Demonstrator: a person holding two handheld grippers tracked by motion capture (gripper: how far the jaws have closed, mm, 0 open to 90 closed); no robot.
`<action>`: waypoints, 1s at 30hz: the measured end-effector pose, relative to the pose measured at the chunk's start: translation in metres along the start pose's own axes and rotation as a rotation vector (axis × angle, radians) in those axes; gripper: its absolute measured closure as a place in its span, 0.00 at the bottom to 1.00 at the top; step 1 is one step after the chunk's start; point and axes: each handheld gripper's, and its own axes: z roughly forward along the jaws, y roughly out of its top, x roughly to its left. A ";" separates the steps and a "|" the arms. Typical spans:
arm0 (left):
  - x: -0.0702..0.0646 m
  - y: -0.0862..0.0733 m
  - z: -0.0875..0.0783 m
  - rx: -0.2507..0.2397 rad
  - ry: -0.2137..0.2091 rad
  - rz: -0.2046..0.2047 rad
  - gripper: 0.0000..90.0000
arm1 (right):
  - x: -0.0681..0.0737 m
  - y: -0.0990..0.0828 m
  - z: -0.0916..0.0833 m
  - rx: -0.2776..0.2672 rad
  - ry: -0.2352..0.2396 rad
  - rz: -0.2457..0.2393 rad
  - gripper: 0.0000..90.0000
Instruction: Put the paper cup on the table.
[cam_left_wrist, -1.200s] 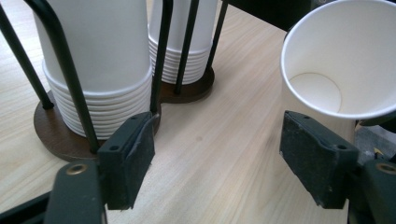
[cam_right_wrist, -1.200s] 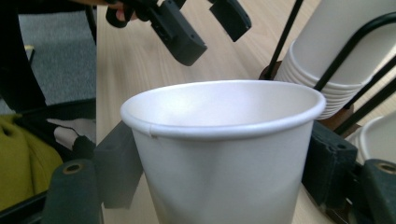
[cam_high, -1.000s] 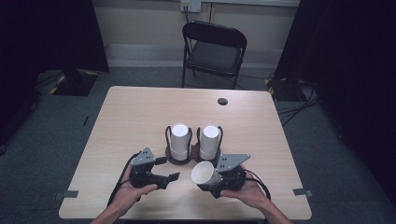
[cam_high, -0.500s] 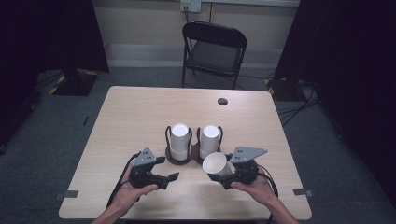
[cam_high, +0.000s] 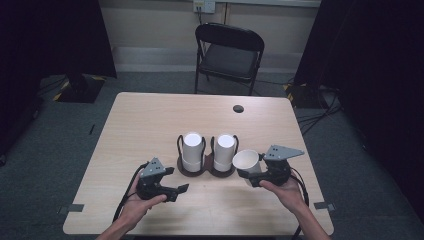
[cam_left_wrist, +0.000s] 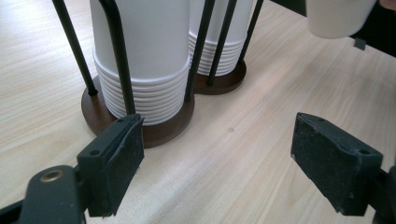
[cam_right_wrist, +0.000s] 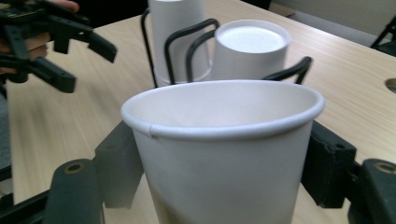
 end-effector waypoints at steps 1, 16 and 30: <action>-0.001 0.000 0.000 -0.003 0.005 0.003 0.18 | -0.002 0.000 -0.001 -0.003 -0.012 0.007 0.29; -0.004 0.001 0.010 0.018 0.062 0.050 0.18 | -0.038 0.001 0.006 -0.059 -0.158 0.101 0.29; -0.003 0.001 0.011 0.020 0.052 0.045 0.18 | -0.071 0.008 0.030 -0.044 -0.261 0.144 0.28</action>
